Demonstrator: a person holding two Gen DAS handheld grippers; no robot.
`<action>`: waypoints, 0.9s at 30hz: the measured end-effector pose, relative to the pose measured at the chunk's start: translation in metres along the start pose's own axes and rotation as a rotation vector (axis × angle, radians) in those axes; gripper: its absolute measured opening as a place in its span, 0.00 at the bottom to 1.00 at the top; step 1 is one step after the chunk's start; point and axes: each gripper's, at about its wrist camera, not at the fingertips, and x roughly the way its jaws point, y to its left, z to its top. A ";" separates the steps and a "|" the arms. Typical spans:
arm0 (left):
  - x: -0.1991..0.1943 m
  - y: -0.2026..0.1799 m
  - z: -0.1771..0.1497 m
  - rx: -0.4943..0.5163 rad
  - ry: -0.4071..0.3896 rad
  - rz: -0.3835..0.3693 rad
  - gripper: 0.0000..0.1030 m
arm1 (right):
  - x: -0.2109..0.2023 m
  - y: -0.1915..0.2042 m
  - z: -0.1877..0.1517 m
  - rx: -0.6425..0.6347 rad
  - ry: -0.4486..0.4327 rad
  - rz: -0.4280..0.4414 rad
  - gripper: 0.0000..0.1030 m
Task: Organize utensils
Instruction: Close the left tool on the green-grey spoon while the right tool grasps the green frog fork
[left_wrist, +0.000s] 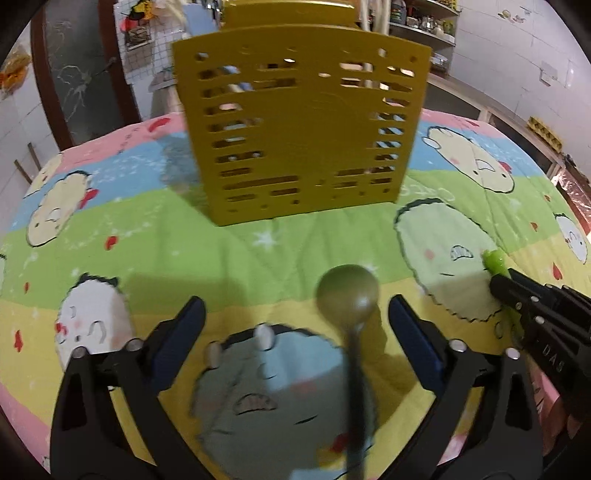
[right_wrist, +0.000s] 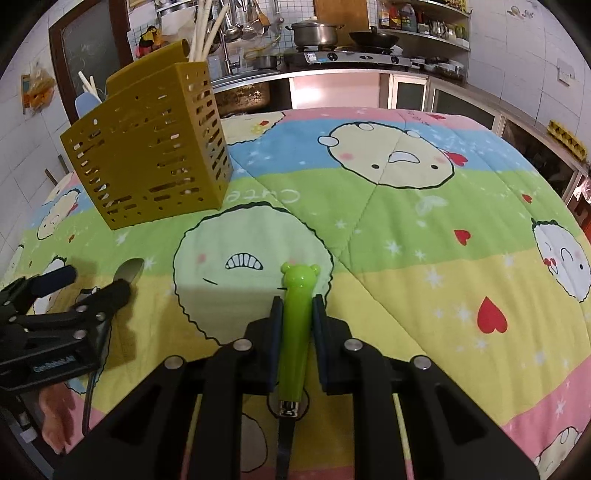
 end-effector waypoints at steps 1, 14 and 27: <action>0.003 -0.002 0.000 -0.002 0.010 -0.006 0.82 | 0.000 0.000 0.000 -0.001 -0.001 -0.002 0.16; 0.011 -0.010 0.011 -0.028 0.043 0.003 0.45 | 0.000 0.003 -0.001 -0.013 -0.005 -0.022 0.16; 0.019 -0.015 0.013 0.014 0.018 0.014 0.41 | 0.003 0.000 0.001 0.016 0.000 -0.005 0.16</action>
